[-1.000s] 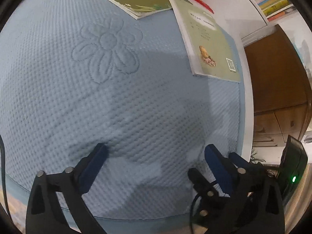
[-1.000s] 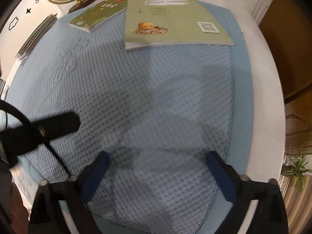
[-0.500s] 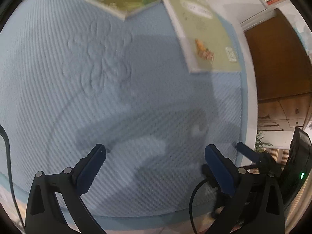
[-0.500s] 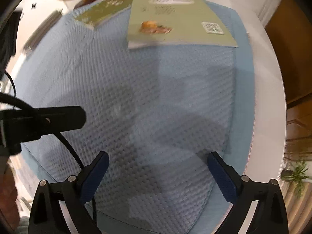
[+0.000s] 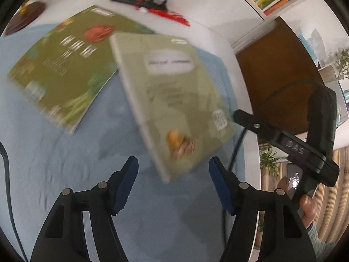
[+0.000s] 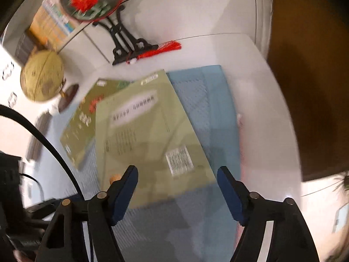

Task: Organize books
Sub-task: 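Lift the pale green workbook edge with the right gripper toward the left gripper, then close the left gripper on the pale green workbook edge and lift it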

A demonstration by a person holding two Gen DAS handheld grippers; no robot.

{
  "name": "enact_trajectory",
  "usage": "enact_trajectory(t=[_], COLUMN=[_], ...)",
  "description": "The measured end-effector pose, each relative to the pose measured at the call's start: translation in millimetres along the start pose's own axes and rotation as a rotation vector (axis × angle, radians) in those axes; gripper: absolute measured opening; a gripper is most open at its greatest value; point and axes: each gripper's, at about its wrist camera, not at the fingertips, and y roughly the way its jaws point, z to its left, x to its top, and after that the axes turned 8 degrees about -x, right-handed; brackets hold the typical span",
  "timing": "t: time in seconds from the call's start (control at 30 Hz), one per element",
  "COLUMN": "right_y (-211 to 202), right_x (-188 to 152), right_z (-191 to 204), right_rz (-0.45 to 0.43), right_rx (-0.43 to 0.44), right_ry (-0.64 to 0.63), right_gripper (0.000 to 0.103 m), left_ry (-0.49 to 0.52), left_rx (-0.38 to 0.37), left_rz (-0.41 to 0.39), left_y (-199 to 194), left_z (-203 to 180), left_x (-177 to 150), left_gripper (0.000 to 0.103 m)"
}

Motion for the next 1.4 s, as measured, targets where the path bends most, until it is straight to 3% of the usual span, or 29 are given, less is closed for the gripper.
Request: enact_trajectory(t=[0.17, 0.27, 0.33, 0.43, 0.6, 0.8, 0.9, 0.97, 1.03, 1.13, 1.3, 1.37, 1.4], right_y=[33, 48, 65, 68, 54, 29, 14, 9, 9, 12, 8, -1, -7], right_x=[33, 54, 60, 58, 26, -38, -71, -83, -86, -85, -84, -82, -80], right_z=[2, 10, 16, 26, 14, -1, -10, -15, -18, -17, -30, -40, -44], right_rz=[0.033, 0.004, 0.061, 0.052, 0.098, 0.170, 0.185, 0.179, 0.169, 0.143, 0.186, 0.186, 0.189], right_rx=[0.036, 0.024, 0.064, 0.031, 0.081, 0.142, 0.182, 0.197, 0.203, 0.214, 0.368, 0.501, 0.627], right_ry=[-0.011, -0.033, -0.053, -0.107, -0.119, -0.160, -0.172, -0.145, -0.117, -0.087, 0.018, 0.075, 0.120], right_gripper=[0.055, 0.055, 0.051, 0.051, 0.051, 0.052, 0.052, 0.052, 0.052, 0.052, 0.052, 0.052, 0.052], left_ry=[-0.044, -0.056, -0.056, -0.056, -0.061, -0.030, -0.050, -0.084, -0.112, -0.088, -0.022, -0.035, -0.054], left_rx=[0.017, 0.028, 0.020, -0.002, -0.075, -0.123, -0.099, -0.081, -0.060, -0.034, 0.020, -0.004, -0.026], left_rz=[-0.018, -0.030, -0.035, -0.043, 0.000, 0.099, 0.091, 0.065, 0.046, 0.029, 0.004, -0.008, -0.013], left_y=[25, 35, 35, 31, 18, 6, -3, -10, -11, -8, -2, -3, -8], left_z=[13, 21, 21, 24, 30, 20, 19, 22, 24, 19, 7, 10, 17], left_x=[38, 46, 47, 43, 17, -55, -89, -102, -107, -105, -104, -105, -109], left_gripper=[0.064, 0.064, 0.064, 0.064, 0.064, 0.064, 0.064, 0.056, 0.048, 0.046, 0.046, 0.046, 0.046])
